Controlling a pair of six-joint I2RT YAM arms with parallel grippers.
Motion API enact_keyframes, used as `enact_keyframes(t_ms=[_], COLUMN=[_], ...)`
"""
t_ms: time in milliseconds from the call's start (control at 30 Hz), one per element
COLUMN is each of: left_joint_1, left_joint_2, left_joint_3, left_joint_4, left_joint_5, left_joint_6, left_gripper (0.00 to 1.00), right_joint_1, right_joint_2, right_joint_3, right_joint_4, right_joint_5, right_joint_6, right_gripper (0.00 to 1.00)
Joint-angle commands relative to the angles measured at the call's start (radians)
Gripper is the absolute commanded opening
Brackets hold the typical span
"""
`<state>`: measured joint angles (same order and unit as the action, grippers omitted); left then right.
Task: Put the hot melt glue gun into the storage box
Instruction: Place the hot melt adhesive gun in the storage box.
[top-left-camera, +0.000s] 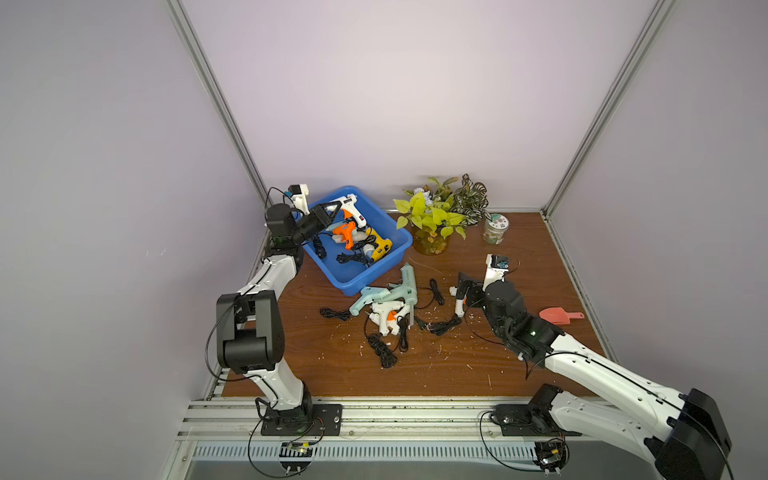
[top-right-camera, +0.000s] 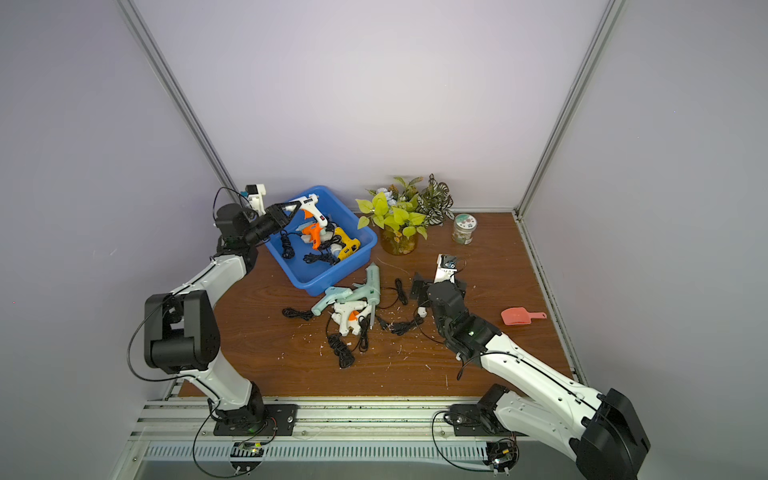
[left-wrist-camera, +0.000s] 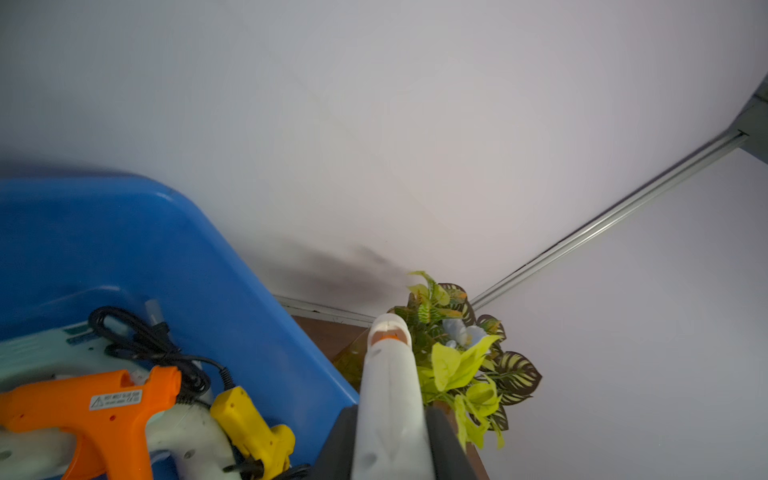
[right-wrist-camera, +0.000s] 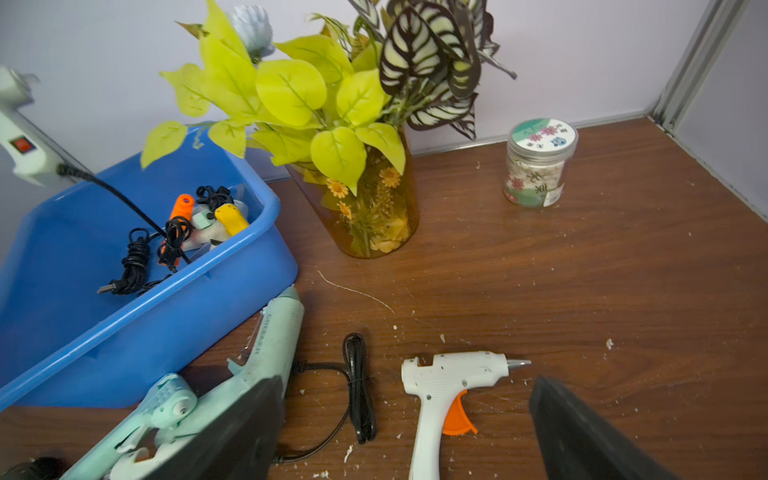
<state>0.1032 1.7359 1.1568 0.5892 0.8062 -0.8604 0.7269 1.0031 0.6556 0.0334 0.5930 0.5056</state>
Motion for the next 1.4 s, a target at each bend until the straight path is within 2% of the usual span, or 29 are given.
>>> enact_keyframes(t_ms=[0,233,300,367,633,733,833,1000,1200,1367], left_joint_1=[-0.031,-0.073,-0.077,-0.077,-0.077,-0.077,-0.076,-0.077,-0.077,-0.076], left_joint_2=[0.034,0.155,0.176,0.192,0.228,0.194,0.147,0.052,-0.107,-0.268], left_joint_3=[-0.002,0.054,0.065,0.070,0.087,0.064,0.047,0.017,-0.050,-0.149], left_joint_4=[0.053,-0.150,-0.194,-0.226,-0.303,-0.299,-0.311,-0.315,-0.332,-0.330], left_joint_5=[0.001,-0.110,-0.152,-0.198,-0.295,-0.315,-0.343,-0.369,-0.419,-0.480], left_joint_6=[0.021,0.154,0.181,0.206,0.275,0.281,0.292,0.293,0.294,0.290], left_gripper=[0.00,0.00,0.01,0.07,0.28,0.45,0.58,0.72,0.99,1.00], right_joint_1=[-0.046,-0.155,-0.172,-0.182,-0.190,-0.192,-0.192,-0.195,-0.195,-0.198], right_joint_2=[0.003,0.066,0.093,0.125,0.218,0.243,0.269,0.298,0.332,0.360], right_joint_3=[-0.003,-0.019,-0.018,-0.016,-0.007,-0.001,0.007,0.035,0.059,0.077], right_joint_4=[-0.032,-0.052,-0.056,-0.054,-0.033,-0.031,-0.031,-0.058,-0.108,-0.136], right_joint_5=[-0.056,-0.265,-0.308,-0.334,-0.392,-0.410,-0.425,-0.429,-0.415,-0.426], right_joint_6=[0.089,0.138,0.138,0.138,0.133,0.126,0.116,0.095,0.079,0.075], right_gripper=[0.99,0.99,0.95,0.90,0.83,0.81,0.77,0.76,0.70,0.62])
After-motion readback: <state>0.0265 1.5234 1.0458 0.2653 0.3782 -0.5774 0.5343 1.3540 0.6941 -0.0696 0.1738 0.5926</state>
